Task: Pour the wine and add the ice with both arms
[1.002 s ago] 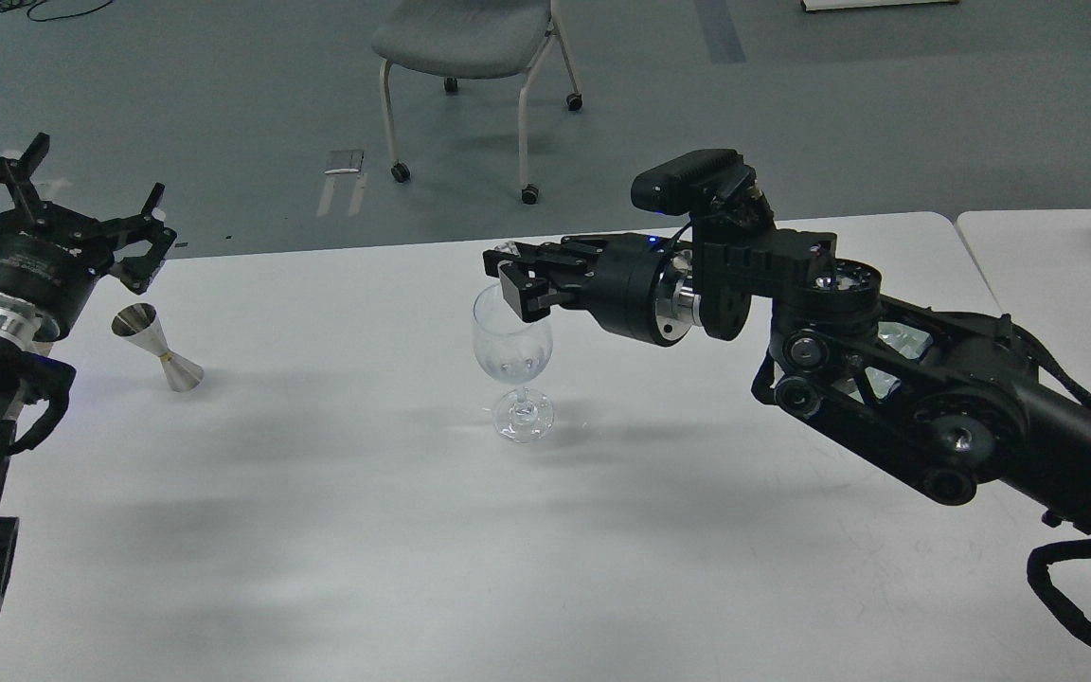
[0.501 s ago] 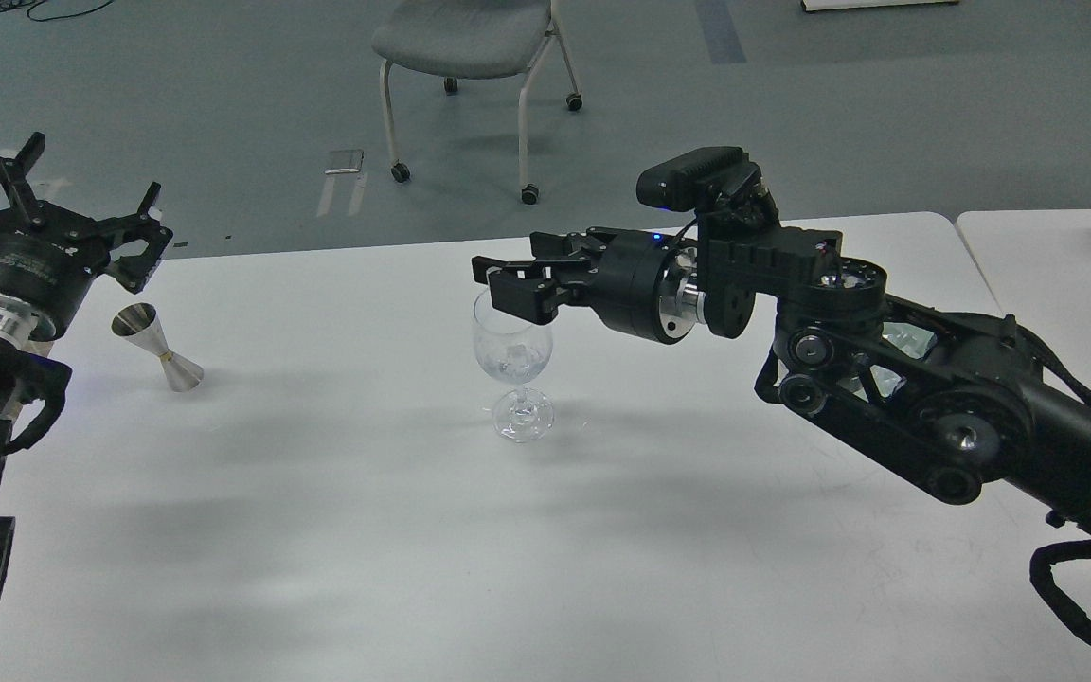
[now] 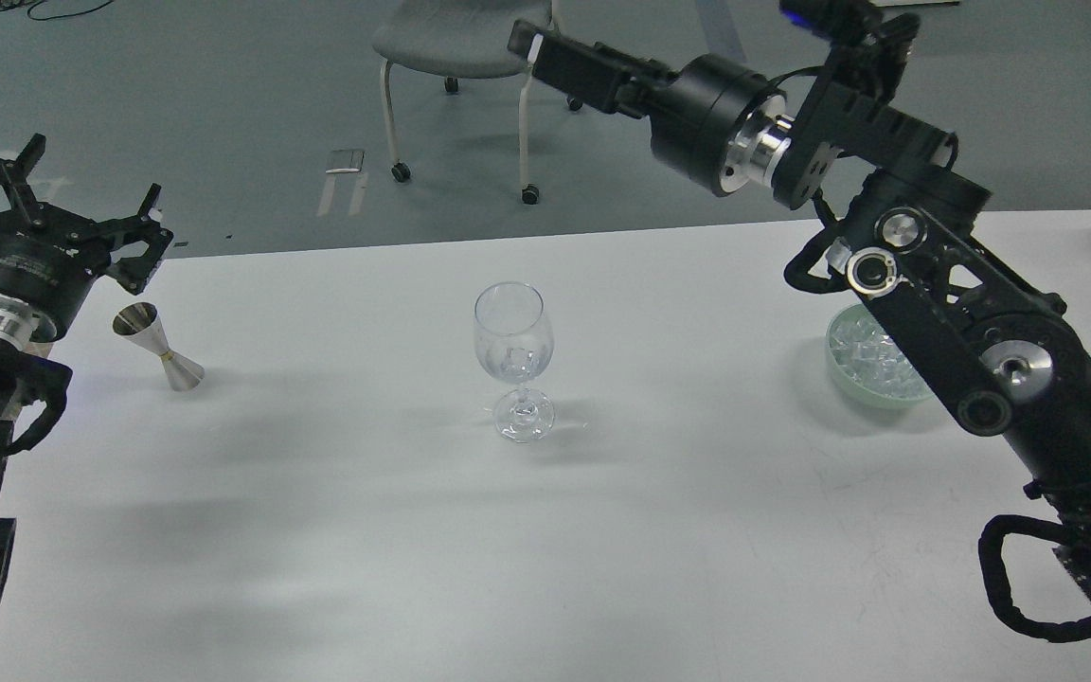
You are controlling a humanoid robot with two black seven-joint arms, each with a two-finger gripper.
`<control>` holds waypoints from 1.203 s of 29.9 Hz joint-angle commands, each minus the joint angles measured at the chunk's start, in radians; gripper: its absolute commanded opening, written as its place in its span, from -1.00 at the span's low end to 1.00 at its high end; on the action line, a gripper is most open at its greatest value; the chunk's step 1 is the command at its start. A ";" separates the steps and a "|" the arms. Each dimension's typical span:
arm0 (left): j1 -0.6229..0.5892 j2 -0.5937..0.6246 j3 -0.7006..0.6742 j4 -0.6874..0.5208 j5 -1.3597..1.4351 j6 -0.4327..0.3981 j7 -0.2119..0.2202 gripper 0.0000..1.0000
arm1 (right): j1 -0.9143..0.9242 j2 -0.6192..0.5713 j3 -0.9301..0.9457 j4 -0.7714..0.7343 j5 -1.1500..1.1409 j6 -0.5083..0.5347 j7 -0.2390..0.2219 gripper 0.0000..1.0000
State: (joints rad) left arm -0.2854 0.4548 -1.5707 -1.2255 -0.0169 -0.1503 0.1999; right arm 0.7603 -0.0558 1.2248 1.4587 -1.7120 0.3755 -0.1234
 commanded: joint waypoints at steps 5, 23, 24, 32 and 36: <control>-0.001 -0.005 0.006 0.003 0.003 -0.009 -0.005 0.96 | -0.052 0.019 0.200 -0.023 0.506 0.000 0.007 1.00; -0.011 -0.031 0.086 0.066 0.037 -0.038 -0.017 0.96 | 0.022 -0.030 0.418 -0.621 1.180 -0.153 0.008 1.00; -0.012 -0.041 0.084 0.073 0.043 -0.040 -0.017 0.96 | 0.021 -0.032 0.418 -0.629 1.193 -0.153 0.008 1.00; -0.038 -0.122 0.093 0.150 0.054 -0.046 -0.019 0.96 | -0.001 0.002 0.397 -0.636 1.399 -0.092 0.004 1.00; -0.044 -0.122 0.100 0.156 0.078 -0.069 -0.019 0.96 | -0.030 0.030 0.401 -0.635 1.439 -0.032 0.001 1.00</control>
State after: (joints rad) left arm -0.3264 0.3343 -1.4747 -1.0740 0.0429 -0.2026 0.1805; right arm 0.7473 -0.0433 1.6239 0.8234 -0.3026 0.3066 -0.1206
